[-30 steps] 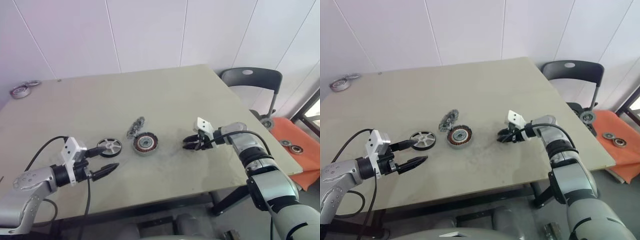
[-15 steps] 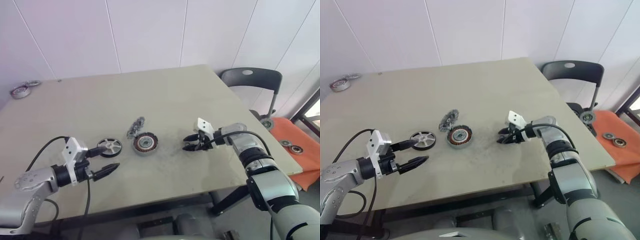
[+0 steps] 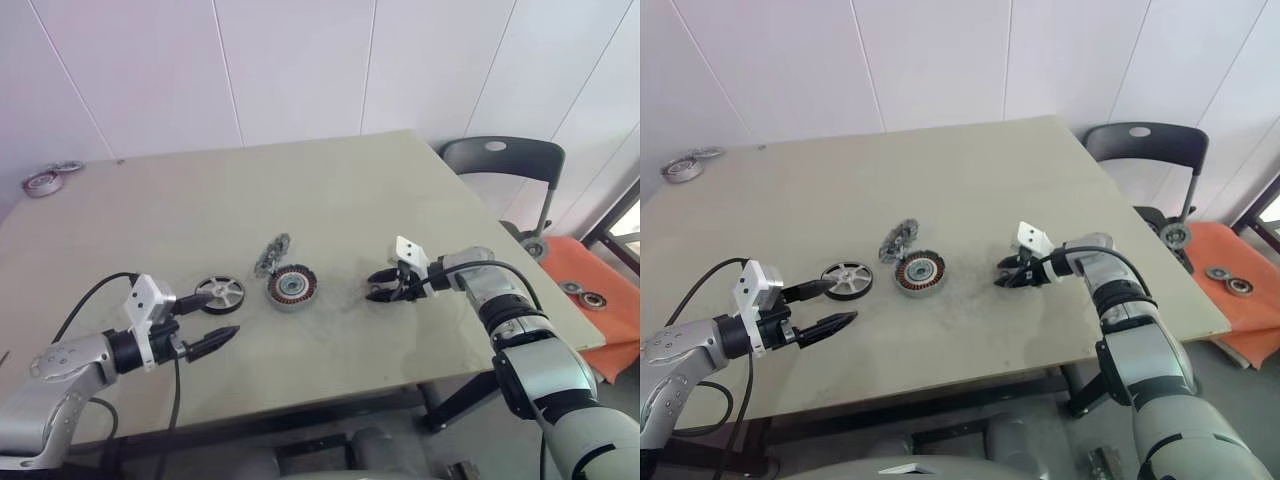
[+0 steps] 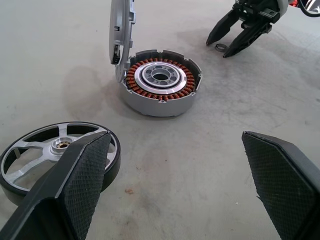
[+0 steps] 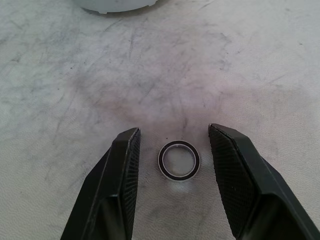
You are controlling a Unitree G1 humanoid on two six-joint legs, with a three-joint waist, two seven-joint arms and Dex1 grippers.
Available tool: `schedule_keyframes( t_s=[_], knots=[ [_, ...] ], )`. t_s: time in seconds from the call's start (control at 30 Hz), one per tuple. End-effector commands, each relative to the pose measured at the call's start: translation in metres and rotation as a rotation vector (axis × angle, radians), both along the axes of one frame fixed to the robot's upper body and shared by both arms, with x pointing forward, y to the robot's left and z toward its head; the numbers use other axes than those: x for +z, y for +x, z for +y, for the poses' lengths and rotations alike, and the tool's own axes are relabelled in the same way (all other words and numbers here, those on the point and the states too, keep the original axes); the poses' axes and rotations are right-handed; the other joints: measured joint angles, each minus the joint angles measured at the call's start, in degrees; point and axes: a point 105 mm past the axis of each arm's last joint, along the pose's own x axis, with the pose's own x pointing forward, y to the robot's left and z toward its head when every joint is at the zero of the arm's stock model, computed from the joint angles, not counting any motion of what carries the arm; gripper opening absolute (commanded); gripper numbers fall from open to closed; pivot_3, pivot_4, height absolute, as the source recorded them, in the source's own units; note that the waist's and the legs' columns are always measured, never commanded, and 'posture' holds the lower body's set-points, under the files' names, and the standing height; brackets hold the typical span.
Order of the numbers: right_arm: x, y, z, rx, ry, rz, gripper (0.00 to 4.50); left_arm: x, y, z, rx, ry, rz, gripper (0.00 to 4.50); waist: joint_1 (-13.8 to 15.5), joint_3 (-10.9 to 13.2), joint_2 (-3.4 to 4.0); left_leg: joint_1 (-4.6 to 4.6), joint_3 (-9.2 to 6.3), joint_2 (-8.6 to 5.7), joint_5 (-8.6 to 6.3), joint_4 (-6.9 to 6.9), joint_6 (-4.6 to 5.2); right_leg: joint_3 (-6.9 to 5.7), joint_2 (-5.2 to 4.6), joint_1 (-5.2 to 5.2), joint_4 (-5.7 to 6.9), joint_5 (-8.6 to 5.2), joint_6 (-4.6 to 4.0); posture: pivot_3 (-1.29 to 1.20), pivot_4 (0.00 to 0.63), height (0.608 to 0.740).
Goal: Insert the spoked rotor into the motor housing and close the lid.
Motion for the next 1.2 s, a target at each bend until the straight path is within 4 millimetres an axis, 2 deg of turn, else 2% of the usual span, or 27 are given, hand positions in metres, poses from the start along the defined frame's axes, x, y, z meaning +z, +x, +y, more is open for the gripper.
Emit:
schedule_keyframes(
  t_s=[0.03,0.57,1.0,1.1,1.2],
  knots=[
    [-0.007,-0.003,-0.015,-0.019,-0.063,0.026,2.26,0.010,0.002,-0.003,-0.017,0.007,-0.050,4.50,0.04,0.00,0.00,0.00,0.00,0.00,0.00,0.00,0.00,0.00,0.00,0.00,0.00,0.00,0.00,0.00,0.000,0.740],
    [0.012,-0.007,-0.015,0.036,0.006,0.038,2.26,0.009,0.004,-0.003,-0.010,0.008,-0.051,4.50,1.31,0.02,0.03,-0.07,0.00,-0.01,0.00,-0.07,0.00,-0.01,-0.01,-0.05,-0.14,0.00,0.00,0.00,0.000,0.740],
    [0.009,-0.008,-0.008,0.038,-0.002,0.029,2.26,0.010,0.006,-0.003,-0.012,0.013,-0.056,4.50,1.23,0.02,0.03,-0.07,0.00,-0.01,0.00,-0.10,0.00,-0.01,0.00,-0.07,-0.14,0.00,0.00,0.00,0.000,0.740],
    [0.009,-0.008,-0.007,0.037,-0.004,0.022,1.63,0.010,0.005,-0.003,-0.013,0.014,-0.055,4.50,1.22,0.02,0.03,-0.07,0.00,-0.01,0.00,-0.09,0.00,-0.01,-0.01,-0.07,-0.14,0.00,0.00,0.00,0.000,0.740],
    [0.008,-0.008,-0.007,0.039,-0.008,0.020,0.70,0.010,0.005,-0.003,-0.014,0.015,-0.055,4.50,1.22,0.02,0.03,-0.07,0.00,-0.01,0.00,-0.10,0.00,-0.01,0.00,-0.07,-0.14,0.00,0.00,0.00,0.000,0.740]
  ],
)
